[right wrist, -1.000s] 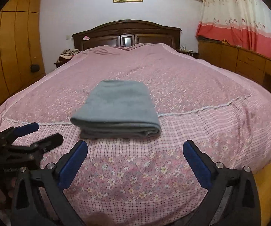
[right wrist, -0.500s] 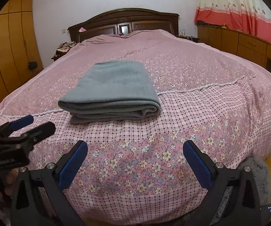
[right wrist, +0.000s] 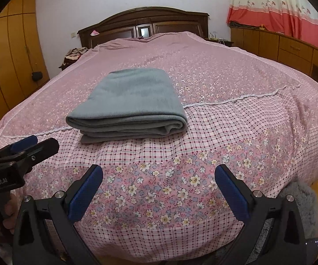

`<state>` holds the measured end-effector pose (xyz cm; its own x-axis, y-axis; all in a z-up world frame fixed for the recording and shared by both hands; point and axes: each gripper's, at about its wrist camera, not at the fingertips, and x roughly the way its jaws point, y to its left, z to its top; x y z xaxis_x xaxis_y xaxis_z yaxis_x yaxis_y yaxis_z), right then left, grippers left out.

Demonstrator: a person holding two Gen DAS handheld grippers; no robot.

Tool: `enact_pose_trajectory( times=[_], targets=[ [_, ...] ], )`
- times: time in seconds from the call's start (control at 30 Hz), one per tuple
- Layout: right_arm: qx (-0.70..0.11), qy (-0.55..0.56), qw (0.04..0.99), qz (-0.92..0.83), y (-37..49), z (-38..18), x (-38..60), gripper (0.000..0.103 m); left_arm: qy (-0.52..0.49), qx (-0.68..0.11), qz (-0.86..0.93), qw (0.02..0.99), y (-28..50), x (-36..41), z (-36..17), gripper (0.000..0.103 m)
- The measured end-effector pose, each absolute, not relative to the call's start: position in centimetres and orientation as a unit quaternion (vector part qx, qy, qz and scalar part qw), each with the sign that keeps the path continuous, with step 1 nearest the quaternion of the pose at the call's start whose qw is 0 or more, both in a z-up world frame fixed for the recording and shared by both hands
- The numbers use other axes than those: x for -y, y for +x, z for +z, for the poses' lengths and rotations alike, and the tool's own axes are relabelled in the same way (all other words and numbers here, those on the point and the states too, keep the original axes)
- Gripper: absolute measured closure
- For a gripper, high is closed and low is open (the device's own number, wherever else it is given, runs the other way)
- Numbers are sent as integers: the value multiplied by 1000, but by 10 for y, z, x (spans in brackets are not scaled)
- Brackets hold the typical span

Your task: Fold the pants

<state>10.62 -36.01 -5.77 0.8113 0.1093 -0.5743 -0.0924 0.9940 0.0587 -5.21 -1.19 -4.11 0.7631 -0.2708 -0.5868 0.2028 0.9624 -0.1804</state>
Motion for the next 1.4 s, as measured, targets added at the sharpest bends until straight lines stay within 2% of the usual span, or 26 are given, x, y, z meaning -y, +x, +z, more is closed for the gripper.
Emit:
enact_pose_trajectory(
  times=[1.4],
  targets=[
    [-311, 8, 949, 48, 108, -66, 359, 0, -37, -330, -131, 934, -52, 18, -49, 0]
  ],
)
